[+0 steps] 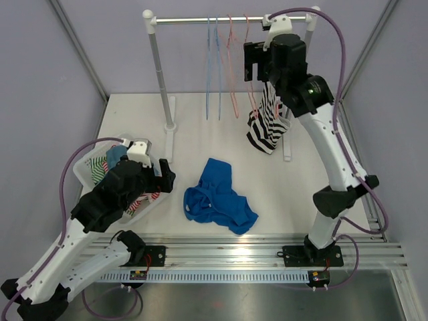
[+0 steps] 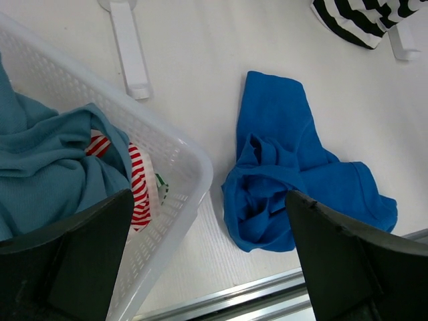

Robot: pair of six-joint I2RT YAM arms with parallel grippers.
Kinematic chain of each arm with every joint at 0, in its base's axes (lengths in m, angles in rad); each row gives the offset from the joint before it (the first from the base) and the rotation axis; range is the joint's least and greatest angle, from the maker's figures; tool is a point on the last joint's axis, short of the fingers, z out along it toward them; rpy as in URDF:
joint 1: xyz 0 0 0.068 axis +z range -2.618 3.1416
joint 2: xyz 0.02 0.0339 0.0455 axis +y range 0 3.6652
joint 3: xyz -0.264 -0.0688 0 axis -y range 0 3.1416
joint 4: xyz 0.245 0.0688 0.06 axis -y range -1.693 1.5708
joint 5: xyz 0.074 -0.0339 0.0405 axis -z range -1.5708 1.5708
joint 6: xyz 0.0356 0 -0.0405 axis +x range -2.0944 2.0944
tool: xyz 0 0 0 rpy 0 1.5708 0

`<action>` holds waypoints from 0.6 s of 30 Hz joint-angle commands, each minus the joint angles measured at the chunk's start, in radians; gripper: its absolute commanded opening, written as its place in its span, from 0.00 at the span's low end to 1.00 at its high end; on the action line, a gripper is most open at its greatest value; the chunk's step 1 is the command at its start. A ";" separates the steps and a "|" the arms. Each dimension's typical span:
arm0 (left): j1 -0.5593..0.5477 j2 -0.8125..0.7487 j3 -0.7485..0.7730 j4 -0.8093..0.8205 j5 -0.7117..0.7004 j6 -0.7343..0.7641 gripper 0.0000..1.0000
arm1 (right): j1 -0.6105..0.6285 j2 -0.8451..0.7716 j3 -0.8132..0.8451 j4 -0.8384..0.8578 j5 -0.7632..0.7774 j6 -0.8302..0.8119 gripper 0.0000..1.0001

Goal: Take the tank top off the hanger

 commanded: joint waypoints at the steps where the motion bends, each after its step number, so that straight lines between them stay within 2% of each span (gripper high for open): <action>1: 0.003 0.052 0.050 0.065 0.077 -0.077 0.99 | 0.005 -0.169 -0.092 0.061 -0.014 0.018 0.95; 2: -0.002 0.092 0.053 0.070 0.083 -0.094 0.99 | 0.005 -0.201 -0.157 0.066 -0.041 0.018 0.99; 4: -0.026 0.146 0.054 0.099 0.094 -0.143 0.99 | 0.005 -0.305 -0.235 0.095 -0.084 0.049 0.99; 8: -0.185 0.305 0.079 0.161 0.031 -0.183 0.99 | 0.005 -0.528 -0.578 0.242 -0.259 0.085 0.99; 9: -0.210 0.369 0.084 0.183 0.030 -0.180 0.99 | 0.005 -0.618 -0.634 0.298 -0.285 0.096 0.99; 11: -0.259 0.446 0.084 0.253 0.050 -0.158 0.99 | 0.005 -0.695 -0.767 0.332 -0.351 0.115 0.99; 14: -0.285 0.600 0.088 0.306 0.115 -0.152 0.99 | 0.005 -0.807 -0.876 0.316 -0.463 0.124 1.00; 18: -0.318 0.773 0.101 0.307 0.116 -0.157 0.99 | 0.005 -0.893 -0.959 0.279 -0.537 0.106 0.99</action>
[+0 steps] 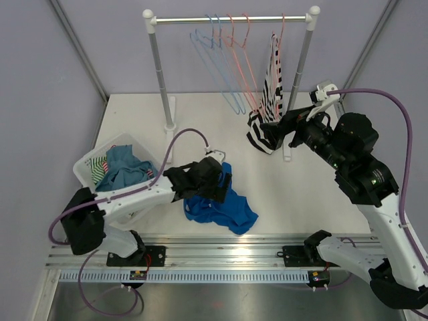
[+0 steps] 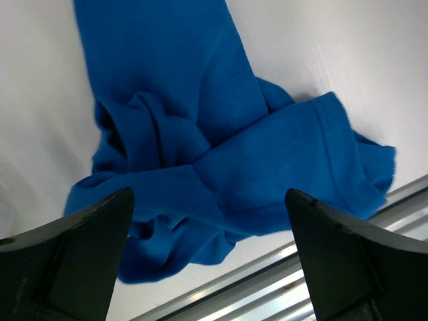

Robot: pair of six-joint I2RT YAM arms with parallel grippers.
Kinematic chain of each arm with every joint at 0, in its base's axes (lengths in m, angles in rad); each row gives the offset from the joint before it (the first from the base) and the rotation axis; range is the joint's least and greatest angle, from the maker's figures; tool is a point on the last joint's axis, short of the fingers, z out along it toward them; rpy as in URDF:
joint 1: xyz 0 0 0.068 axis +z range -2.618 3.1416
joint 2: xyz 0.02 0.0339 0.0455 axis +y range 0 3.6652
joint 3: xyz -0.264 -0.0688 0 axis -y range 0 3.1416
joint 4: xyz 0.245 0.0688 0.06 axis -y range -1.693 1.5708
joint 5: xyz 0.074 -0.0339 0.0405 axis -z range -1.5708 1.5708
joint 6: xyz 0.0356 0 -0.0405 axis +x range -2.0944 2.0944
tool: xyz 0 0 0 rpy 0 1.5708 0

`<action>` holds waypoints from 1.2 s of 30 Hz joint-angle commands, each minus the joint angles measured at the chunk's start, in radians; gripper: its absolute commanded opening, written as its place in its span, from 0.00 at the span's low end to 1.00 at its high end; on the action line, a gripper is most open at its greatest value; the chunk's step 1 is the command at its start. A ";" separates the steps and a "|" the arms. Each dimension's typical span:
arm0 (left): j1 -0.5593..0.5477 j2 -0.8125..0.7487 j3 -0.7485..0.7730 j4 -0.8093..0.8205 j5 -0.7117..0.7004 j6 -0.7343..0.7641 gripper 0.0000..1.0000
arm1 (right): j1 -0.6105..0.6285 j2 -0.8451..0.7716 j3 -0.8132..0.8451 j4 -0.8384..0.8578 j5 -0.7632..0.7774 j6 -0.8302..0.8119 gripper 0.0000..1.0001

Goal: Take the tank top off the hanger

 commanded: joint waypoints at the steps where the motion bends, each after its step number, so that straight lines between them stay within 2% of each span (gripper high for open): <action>1: -0.033 0.091 0.035 0.069 0.026 -0.015 0.99 | 0.005 -0.040 -0.055 0.034 -0.116 0.003 0.99; 3: -0.041 0.155 0.013 0.096 0.048 -0.015 0.99 | 0.005 -0.052 -0.077 0.040 -0.077 0.015 0.99; 8: -0.050 0.289 -0.044 0.194 0.137 -0.018 0.98 | 0.005 -0.043 -0.092 0.066 -0.097 0.034 1.00; 9: -0.051 0.322 -0.059 0.199 0.142 -0.018 0.90 | 0.005 -0.040 -0.092 0.074 -0.106 0.037 0.99; 10: -0.051 0.332 -0.065 0.205 0.142 -0.021 0.89 | 0.005 -0.037 -0.092 0.075 -0.106 0.037 0.99; 13: -0.051 0.347 -0.094 0.219 0.128 -0.024 0.61 | 0.005 -0.038 -0.091 0.080 -0.111 0.044 0.99; 14: -0.051 0.347 -0.097 0.217 0.122 -0.026 0.37 | 0.005 -0.038 -0.094 0.083 -0.112 0.044 1.00; 17: -0.051 0.330 -0.082 0.188 0.112 -0.013 0.01 | 0.007 -0.043 -0.098 0.091 -0.113 0.044 0.99; 19: -0.051 0.278 -0.064 0.144 0.108 0.005 0.00 | 0.005 -0.051 -0.100 0.092 -0.111 0.044 1.00; 22: -0.051 0.135 -0.024 0.039 0.012 0.004 0.00 | 0.005 -0.060 -0.101 0.097 -0.112 0.047 0.99; 23: -0.050 0.099 -0.006 0.002 -0.073 0.001 0.00 | 0.005 -0.063 -0.100 0.101 -0.116 0.049 1.00; 25: -0.021 -0.011 0.022 -0.096 -0.152 -0.007 0.00 | 0.005 -0.063 -0.097 0.106 -0.123 0.053 1.00; 27: 0.022 -0.082 0.067 -0.149 -0.211 -0.004 0.00 | 0.005 -0.061 -0.092 0.108 -0.129 0.058 1.00; 30: 0.155 -0.225 0.129 -0.212 -0.218 0.020 0.00 | 0.004 -0.061 -0.092 0.111 -0.140 0.066 1.00; 32: 0.200 -0.312 0.168 -0.249 -0.226 0.033 0.00 | 0.005 -0.064 -0.092 0.111 -0.139 0.067 1.00; 36: 0.288 -0.358 0.345 -0.351 -0.306 0.071 0.00 | 0.005 -0.075 -0.100 0.123 -0.134 0.064 1.00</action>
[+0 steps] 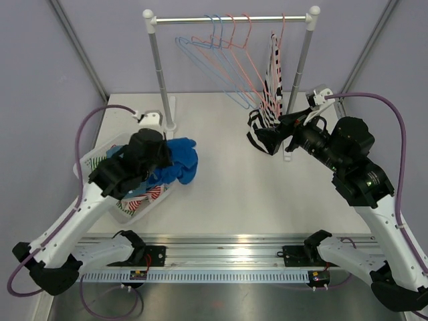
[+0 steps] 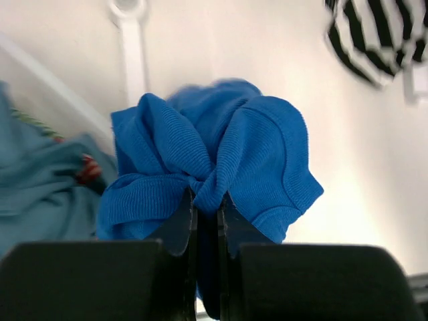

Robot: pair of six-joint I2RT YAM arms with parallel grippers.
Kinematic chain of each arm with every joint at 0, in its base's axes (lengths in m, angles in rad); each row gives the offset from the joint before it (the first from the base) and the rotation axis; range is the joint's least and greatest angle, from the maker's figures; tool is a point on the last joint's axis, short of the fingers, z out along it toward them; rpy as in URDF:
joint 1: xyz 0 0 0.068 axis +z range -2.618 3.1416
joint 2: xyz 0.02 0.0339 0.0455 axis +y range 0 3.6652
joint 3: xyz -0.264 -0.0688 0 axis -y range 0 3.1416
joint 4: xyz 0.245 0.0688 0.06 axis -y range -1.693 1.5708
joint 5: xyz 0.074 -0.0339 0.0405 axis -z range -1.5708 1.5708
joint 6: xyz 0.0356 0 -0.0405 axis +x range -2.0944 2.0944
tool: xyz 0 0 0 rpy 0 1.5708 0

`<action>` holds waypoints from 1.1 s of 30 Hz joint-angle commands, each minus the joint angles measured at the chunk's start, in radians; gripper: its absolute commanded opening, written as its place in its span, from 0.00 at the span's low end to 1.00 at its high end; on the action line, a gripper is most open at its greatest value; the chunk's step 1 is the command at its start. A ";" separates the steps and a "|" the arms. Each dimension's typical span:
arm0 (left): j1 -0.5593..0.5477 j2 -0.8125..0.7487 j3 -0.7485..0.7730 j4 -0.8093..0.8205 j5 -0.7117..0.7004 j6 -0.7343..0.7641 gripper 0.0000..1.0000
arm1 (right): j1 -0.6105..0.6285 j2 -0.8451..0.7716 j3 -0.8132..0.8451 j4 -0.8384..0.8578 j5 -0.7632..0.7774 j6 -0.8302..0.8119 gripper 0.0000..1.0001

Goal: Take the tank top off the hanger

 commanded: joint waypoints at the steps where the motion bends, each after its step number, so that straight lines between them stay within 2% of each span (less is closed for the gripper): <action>1: 0.069 -0.034 0.147 -0.114 -0.123 0.052 0.00 | 0.005 -0.024 -0.001 0.061 -0.018 0.009 0.99; 4: 0.204 -0.051 0.202 -0.151 -0.153 0.076 0.00 | 0.005 -0.034 -0.012 0.071 -0.018 0.007 0.99; 10: 0.532 -0.074 0.159 -0.159 -0.035 0.084 0.00 | 0.005 -0.046 -0.035 0.100 -0.030 0.015 1.00; 11: 0.575 -0.069 0.106 -0.145 0.029 0.087 0.00 | 0.005 -0.041 -0.035 0.107 -0.029 0.013 1.00; 12: 0.666 -0.062 0.075 -0.126 0.069 0.098 0.00 | 0.005 -0.035 -0.035 0.111 -0.020 0.012 0.99; 15: 0.828 0.009 -0.054 -0.078 0.244 0.092 0.00 | 0.003 0.029 0.020 0.082 0.094 0.025 1.00; 18: 0.894 0.113 -0.149 -0.006 0.324 0.079 0.00 | 0.005 0.135 0.158 0.009 0.239 0.033 1.00; 23: 0.952 0.341 -0.226 0.033 0.398 0.107 0.00 | 0.003 0.195 0.195 0.046 0.223 0.029 1.00; 28: 0.959 0.365 -0.232 0.028 0.347 0.108 0.00 | -0.003 0.200 0.192 0.069 0.227 0.006 1.00; 32: 0.957 0.324 -0.234 0.022 0.349 0.098 0.00 | -0.073 0.282 0.265 -0.025 0.238 0.013 0.99; 33: 0.957 0.296 -0.232 0.020 0.335 0.092 0.05 | -0.119 0.298 0.284 -0.046 0.231 0.019 1.00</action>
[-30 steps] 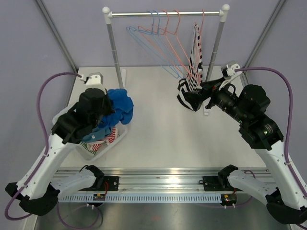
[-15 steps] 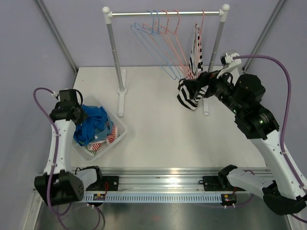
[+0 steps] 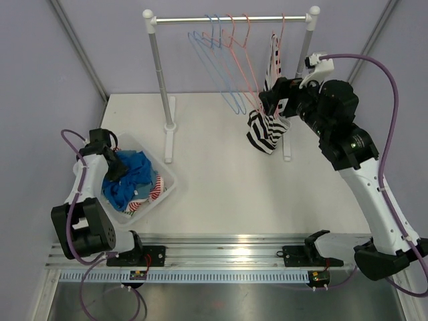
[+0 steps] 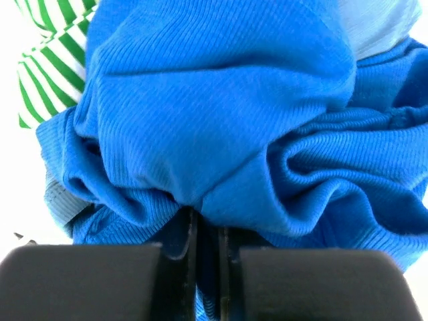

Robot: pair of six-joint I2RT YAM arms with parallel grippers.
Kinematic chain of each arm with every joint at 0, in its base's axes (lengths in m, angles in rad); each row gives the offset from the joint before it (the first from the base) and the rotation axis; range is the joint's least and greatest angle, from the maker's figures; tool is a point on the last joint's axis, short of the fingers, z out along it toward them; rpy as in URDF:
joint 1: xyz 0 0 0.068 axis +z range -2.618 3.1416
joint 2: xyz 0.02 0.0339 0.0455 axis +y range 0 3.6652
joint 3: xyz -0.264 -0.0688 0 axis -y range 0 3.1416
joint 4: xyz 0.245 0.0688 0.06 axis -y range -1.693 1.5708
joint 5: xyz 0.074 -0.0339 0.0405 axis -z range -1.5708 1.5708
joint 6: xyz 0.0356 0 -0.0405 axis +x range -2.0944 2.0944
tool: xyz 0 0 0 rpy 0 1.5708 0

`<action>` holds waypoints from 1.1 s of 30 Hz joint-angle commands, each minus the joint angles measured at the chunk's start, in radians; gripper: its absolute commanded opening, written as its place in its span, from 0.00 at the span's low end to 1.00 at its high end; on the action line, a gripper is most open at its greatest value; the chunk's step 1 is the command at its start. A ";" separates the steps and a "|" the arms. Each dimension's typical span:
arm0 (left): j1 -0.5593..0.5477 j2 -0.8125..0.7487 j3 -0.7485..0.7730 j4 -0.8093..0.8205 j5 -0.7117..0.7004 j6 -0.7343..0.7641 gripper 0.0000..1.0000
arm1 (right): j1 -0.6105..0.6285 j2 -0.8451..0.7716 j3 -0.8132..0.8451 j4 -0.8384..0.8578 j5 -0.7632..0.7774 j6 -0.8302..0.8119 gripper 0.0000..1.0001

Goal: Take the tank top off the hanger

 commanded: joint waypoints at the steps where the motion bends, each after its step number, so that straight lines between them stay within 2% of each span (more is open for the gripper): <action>1: 0.002 -0.107 -0.013 0.014 -0.007 -0.007 0.13 | -0.088 0.065 0.103 -0.051 0.034 0.001 0.99; 2: 0.002 -0.139 -0.003 0.012 -0.012 -0.019 0.26 | -0.102 0.091 0.119 -0.077 0.035 0.001 1.00; 3: 0.003 -0.165 0.006 0.003 -0.012 -0.024 0.46 | -0.118 0.107 0.155 -0.091 0.035 -0.008 0.99; 6: 0.002 -0.256 0.054 -0.009 0.013 -0.042 0.73 | -0.131 0.176 0.246 -0.154 0.044 -0.027 1.00; 9: 0.002 -0.313 0.132 -0.049 0.022 -0.051 0.95 | -0.138 0.261 0.335 -0.190 0.060 -0.039 1.00; 10: 0.002 -0.328 0.152 -0.057 0.027 -0.051 0.99 | -0.142 0.310 0.361 -0.207 0.064 -0.043 0.99; 15: -0.007 -0.420 0.252 -0.111 0.036 -0.038 0.99 | -0.150 0.520 0.598 -0.299 0.187 -0.076 1.00; 19: -0.085 -0.515 0.237 -0.080 0.028 -0.012 0.99 | -0.148 0.614 0.679 -0.272 0.274 -0.119 0.99; 22: -0.231 -0.496 0.275 -0.077 0.036 0.048 0.99 | -0.150 0.681 0.745 -0.272 0.278 -0.142 0.99; 23: -0.333 -0.479 0.287 -0.082 0.036 0.077 0.99 | -0.148 0.700 0.763 -0.275 0.273 -0.145 0.98; 25: -0.423 -0.459 0.289 -0.066 0.013 0.090 0.99 | -0.150 0.749 0.829 -0.305 0.256 -0.146 0.91; 26: -0.494 -0.466 0.271 -0.048 -0.015 0.082 0.99 | -0.150 0.763 0.849 -0.312 0.253 -0.146 0.78; 28: -0.535 -0.518 0.222 0.033 -0.055 0.064 0.99 | -0.150 0.781 0.869 -0.312 0.239 -0.146 0.62; 29: -0.553 -0.538 0.167 0.090 -0.041 0.058 0.99 | -0.150 0.781 0.868 -0.310 0.235 -0.146 0.46; 31: -0.560 -0.586 0.113 0.138 -0.013 0.056 0.99 | -0.148 0.784 0.864 -0.299 0.242 -0.143 0.34; 33: -0.560 -0.610 0.057 0.170 -0.042 0.058 0.99 | -0.148 0.781 0.871 -0.299 0.259 -0.139 0.29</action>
